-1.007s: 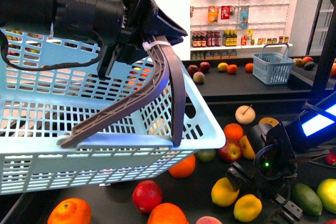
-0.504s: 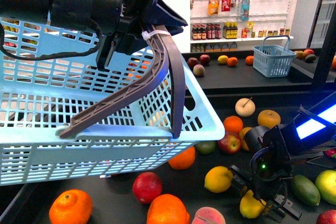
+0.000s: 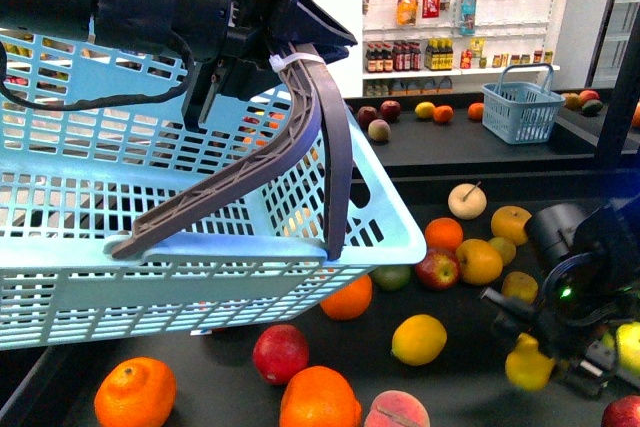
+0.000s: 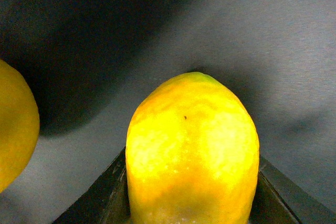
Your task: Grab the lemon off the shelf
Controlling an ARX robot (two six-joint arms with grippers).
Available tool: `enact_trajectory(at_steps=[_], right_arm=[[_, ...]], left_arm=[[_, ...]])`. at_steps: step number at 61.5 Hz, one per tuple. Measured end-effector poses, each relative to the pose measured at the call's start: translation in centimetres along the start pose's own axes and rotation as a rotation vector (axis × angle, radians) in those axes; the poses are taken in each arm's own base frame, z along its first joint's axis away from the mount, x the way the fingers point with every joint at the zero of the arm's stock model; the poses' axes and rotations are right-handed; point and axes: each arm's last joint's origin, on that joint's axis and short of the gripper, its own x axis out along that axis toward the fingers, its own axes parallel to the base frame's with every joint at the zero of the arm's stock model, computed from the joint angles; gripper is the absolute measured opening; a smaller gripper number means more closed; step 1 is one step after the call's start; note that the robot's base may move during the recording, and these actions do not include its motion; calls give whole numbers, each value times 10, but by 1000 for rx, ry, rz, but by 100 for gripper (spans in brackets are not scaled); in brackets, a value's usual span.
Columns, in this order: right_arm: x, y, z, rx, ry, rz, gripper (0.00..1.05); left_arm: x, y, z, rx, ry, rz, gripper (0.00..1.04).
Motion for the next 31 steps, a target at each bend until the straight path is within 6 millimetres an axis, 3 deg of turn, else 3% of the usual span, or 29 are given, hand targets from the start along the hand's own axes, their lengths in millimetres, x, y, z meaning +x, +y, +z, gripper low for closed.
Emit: enact_trajectory(at_steps=[8, 16, 24, 31], right_arm=[[-51, -10, 28, -29, -83, 85, 48], [-123, -16, 49, -61, -136, 206, 48], [-191, -11, 51, -108, -150, 339, 48], [-255, 4, 39, -170, -153, 494, 48]], left_arm=[[0, 0, 0, 0, 0, 0, 8], [0, 0, 0, 0, 0, 0, 8], [0, 0, 0, 0, 0, 0, 8], [0, 0, 0, 0, 0, 0, 8]])
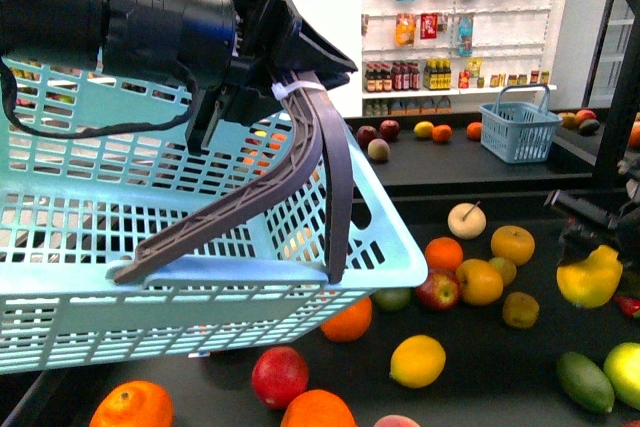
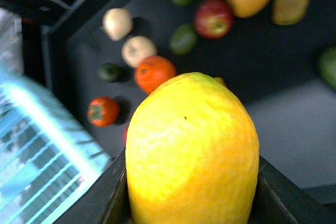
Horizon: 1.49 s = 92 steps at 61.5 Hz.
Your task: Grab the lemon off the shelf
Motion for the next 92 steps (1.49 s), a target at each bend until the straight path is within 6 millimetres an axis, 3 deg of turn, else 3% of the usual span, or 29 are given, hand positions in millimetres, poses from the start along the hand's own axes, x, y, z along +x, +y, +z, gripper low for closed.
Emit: enact_trajectory(at_steps=[5, 9, 26, 45, 65, 92], right_arm=[[-30, 35, -11, -59, 10, 127, 48], [-41, 53, -23, -90, 28, 187, 48], [-43, 87, -71, -153, 130, 259, 48], [-31, 104, -112, -215, 158, 274, 48], [-1, 95, -112, -201, 143, 209, 48], [26, 98, -111, -195, 106, 194, 48]], left_arm=[[0, 0, 0, 0, 0, 0, 8], [0, 0, 0, 0, 0, 0, 8], [0, 0, 0, 0, 0, 0, 8], [0, 0, 0, 0, 0, 0, 8], [0, 0, 0, 0, 1, -1, 8], [0, 0, 0, 0, 0, 0, 8]])
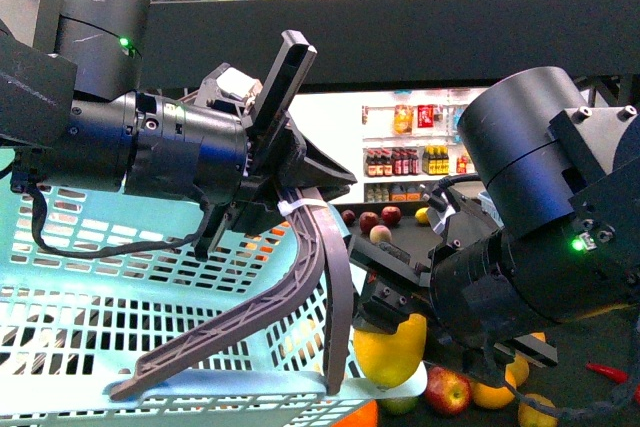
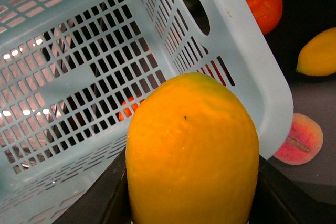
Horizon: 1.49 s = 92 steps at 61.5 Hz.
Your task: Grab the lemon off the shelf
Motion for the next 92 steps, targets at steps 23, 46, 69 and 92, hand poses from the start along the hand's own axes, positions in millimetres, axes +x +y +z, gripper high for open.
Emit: enact_trajectory(at_steps=[23, 46, 69, 92], right_arm=[[10, 2, 2, 4, -19, -5, 62], [1, -12, 27, 46, -144, 25, 102], [-55, -76, 83, 131, -360, -61, 102], [12, -160, 47, 222, -173, -286, 102]], left_arm=[[0, 0, 0, 0, 0, 0, 8], [0, 0, 0, -2, 0, 0, 8], [0, 0, 0, -4, 0, 0, 8], [0, 0, 0, -5, 0, 0, 8]])
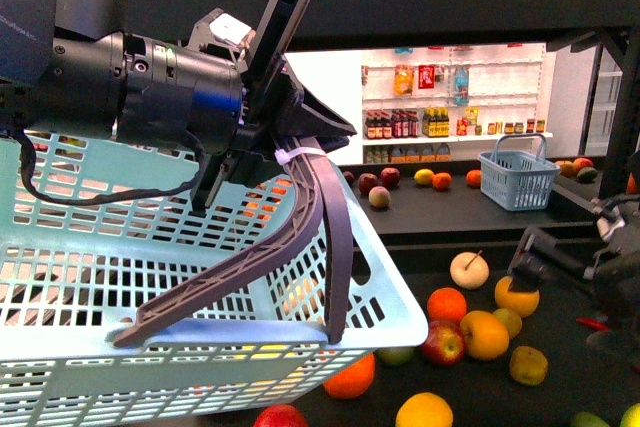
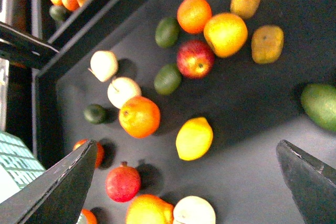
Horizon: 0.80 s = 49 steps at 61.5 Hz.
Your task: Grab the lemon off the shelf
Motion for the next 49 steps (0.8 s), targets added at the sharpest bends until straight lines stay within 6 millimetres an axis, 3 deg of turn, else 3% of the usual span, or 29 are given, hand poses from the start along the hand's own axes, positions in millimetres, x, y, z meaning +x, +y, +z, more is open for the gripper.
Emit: enact_trajectory(at_steps=[17, 32, 49], right_arm=[[79, -13, -48, 30, 154, -119, 102], [132, -3, -58, 122, 209, -176, 102], [178, 14, -69, 193, 222, -219, 102]], left_arm=[[0, 0, 0, -1, 0, 0, 8], [0, 0, 0, -1, 0, 0, 8], [0, 0, 0, -1, 0, 0, 8]])
